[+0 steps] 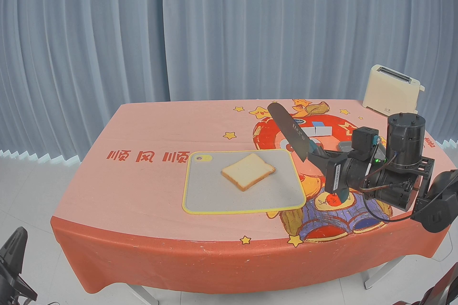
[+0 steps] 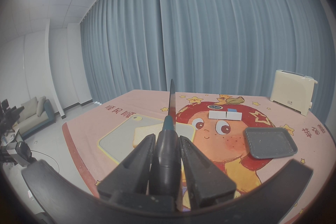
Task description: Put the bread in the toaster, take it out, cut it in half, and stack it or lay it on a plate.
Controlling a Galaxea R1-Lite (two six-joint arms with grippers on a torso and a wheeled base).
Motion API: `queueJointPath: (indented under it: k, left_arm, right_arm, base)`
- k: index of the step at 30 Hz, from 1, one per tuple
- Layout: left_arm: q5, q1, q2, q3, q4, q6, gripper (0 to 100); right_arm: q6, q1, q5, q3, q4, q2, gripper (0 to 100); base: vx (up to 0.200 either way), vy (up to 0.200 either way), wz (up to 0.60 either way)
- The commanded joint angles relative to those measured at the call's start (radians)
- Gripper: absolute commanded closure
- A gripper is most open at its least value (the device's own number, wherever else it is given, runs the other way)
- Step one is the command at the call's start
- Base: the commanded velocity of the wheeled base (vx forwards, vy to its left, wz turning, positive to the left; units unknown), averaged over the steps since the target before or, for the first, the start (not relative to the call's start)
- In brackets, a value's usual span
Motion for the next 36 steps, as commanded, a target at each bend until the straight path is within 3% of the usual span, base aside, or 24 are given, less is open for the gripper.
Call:
queueJointPath:
  k: [1,5,14,21,27,33,36]
  left_arm:
    - [-0.019,0.002,0.203,-0.143,0.010,0.037,100]
    - [-0.021,0.002,0.335,-0.263,0.013,0.064,100]
    - [-0.044,0.001,0.573,-0.507,0.005,0.068,100]
    - [-0.065,-0.001,0.632,-0.502,0.011,0.066,100]
    - [-0.148,-0.053,0.639,-0.405,-0.001,0.068,100]
    - [-0.148,-0.105,0.741,-0.513,-0.018,0.064,100]
    - [-0.151,-0.125,0.807,-0.525,-0.098,0.057,100]
  right_arm:
    - [0.003,0.027,0.001,0.018,0.000,-0.002,100]
    - [0.003,0.054,-0.001,0.036,0.000,-0.011,100]
    - [-0.001,0.060,0.001,0.061,0.000,-0.045,100]
    - [-0.004,0.059,0.005,0.064,0.000,-0.057,100]
    - [-0.006,0.063,0.012,0.064,0.000,-0.055,100]
    - [-0.006,0.086,0.015,0.059,0.000,-0.064,100]
    - [0.002,0.106,0.010,0.059,-0.002,-0.058,100]
  base:
    - [0.000,0.000,0.00]
    - [0.000,0.000,0.00]
    - [0.000,0.000,0.00]
    - [0.000,0.000,0.00]
    - [0.000,0.000,0.00]
    - [0.000,0.000,0.00]
    - [0.000,0.000,0.00]
